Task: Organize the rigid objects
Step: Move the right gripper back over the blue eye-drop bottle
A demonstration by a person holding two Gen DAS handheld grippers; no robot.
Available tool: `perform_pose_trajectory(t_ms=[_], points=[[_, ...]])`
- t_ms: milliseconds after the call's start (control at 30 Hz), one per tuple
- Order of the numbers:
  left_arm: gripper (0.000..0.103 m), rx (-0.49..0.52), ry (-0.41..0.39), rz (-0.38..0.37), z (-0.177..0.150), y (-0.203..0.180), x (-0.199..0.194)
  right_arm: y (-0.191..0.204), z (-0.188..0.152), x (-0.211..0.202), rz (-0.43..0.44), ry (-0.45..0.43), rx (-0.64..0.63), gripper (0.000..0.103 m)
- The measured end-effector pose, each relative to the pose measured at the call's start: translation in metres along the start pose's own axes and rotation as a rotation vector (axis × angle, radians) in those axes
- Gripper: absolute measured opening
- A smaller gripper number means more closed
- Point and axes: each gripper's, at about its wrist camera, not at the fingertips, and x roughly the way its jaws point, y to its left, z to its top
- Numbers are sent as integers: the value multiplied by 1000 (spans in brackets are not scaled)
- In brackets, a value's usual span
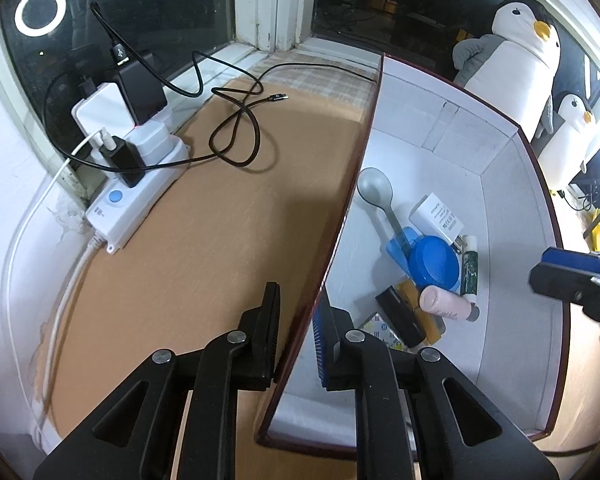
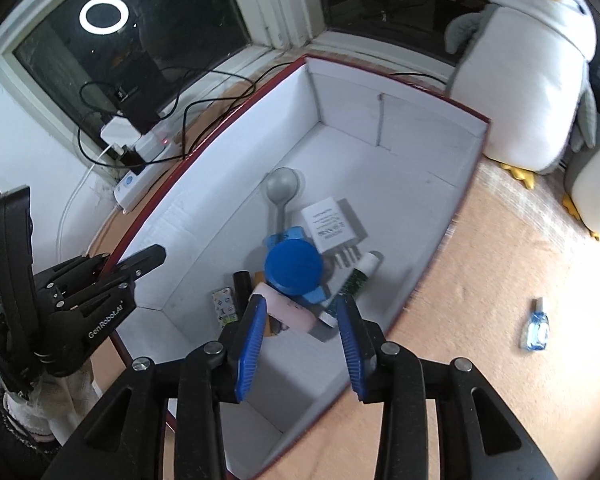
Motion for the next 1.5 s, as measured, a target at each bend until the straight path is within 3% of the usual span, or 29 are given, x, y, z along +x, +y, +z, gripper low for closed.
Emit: perform_pose_trajectory(t_ms=[467, 733, 900, 1100, 1500], points=[[18, -5, -11, 25, -8, -4, -13, -24, -9, -47, 90, -123, 55, 37], [18, -11, -20, 34, -10, -4, -19, -87, -27, -64, 19, -150, 168, 37], [18, -15, -17, 44, -11, -4, -20, -150, -43, -55, -71, -121, 274, 37], [18, -14, -14, 54, -12, -6, -20, -205, -56, -31, -115, -64, 373, 37], [18, -16, 5, 70, -11, -7, -14, -216, -42, 23, -165, 42, 329, 37]])
